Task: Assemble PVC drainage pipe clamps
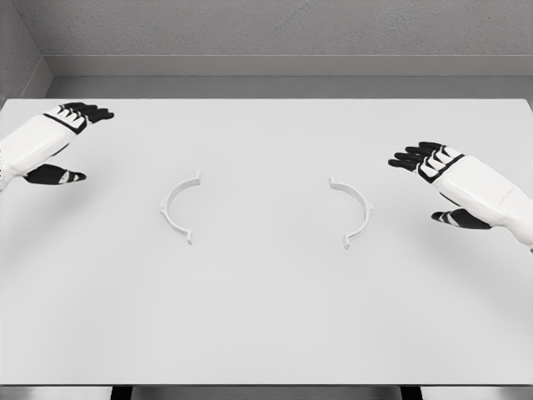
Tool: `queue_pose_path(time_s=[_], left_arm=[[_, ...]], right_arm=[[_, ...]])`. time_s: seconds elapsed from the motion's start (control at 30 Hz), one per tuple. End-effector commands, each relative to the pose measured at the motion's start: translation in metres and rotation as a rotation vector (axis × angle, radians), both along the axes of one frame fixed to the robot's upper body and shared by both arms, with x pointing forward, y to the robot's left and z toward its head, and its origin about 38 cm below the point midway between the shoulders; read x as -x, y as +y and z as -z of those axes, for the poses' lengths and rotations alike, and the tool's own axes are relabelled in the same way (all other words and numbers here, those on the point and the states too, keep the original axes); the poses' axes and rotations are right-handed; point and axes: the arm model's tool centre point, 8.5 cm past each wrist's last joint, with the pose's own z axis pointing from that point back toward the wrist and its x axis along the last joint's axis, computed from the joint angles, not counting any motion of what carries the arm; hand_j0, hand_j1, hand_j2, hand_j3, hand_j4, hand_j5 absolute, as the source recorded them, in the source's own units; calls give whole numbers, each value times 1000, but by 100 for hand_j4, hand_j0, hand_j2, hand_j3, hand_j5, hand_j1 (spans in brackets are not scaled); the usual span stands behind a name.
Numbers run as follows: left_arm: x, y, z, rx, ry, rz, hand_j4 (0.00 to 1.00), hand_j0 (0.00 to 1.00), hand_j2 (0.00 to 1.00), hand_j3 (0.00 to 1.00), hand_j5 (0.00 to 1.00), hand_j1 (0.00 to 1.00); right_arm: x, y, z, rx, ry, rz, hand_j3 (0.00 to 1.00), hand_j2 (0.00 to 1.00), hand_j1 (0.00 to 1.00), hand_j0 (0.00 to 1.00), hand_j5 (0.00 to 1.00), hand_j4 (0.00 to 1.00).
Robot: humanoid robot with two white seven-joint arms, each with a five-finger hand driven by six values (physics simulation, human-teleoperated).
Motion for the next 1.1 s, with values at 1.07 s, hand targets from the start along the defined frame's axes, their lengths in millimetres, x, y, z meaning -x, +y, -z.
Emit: queue_pose_path(time_s=[1.07], left_arm=[[-3, -76, 47, 68, 81, 134, 100, 100, 100, 100, 100, 100]], right_arm=[[-64, 65, 48, 131, 42, 162, 100, 100, 100, 100, 100, 100]])
